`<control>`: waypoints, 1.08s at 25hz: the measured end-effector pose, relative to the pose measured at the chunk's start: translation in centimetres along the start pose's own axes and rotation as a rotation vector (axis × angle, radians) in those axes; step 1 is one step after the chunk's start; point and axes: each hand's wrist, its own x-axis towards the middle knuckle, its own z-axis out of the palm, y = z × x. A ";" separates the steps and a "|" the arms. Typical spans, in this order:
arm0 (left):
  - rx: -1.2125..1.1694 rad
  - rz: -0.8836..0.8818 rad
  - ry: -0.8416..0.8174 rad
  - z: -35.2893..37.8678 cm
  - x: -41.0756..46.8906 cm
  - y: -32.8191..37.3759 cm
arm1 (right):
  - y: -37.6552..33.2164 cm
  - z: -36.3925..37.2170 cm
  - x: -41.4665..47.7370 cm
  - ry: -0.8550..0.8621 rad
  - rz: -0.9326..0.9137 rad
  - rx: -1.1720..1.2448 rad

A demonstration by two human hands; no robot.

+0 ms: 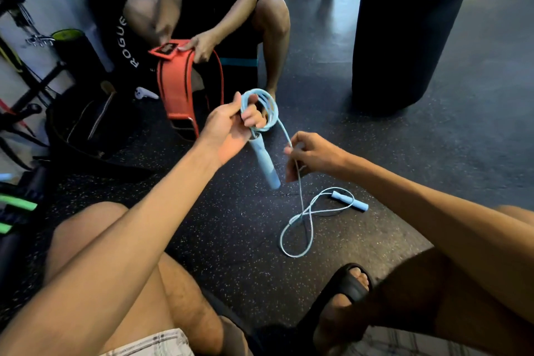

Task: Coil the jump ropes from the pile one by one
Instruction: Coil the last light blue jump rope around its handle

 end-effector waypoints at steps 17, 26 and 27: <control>1.134 0.140 0.108 -1.6 0.6 -1.8 | -2.0 -0.4 -0.1 0.143 -0.442 -0.363; 0.791 -0.347 -0.259 0.0 -0.8 -1.2 | -1.8 -1.7 0.5 0.425 -0.439 -0.359; 0.692 -0.377 -0.295 0.0 -0.8 -1.0 | -1.8 -1.8 0.6 0.431 -0.415 -0.327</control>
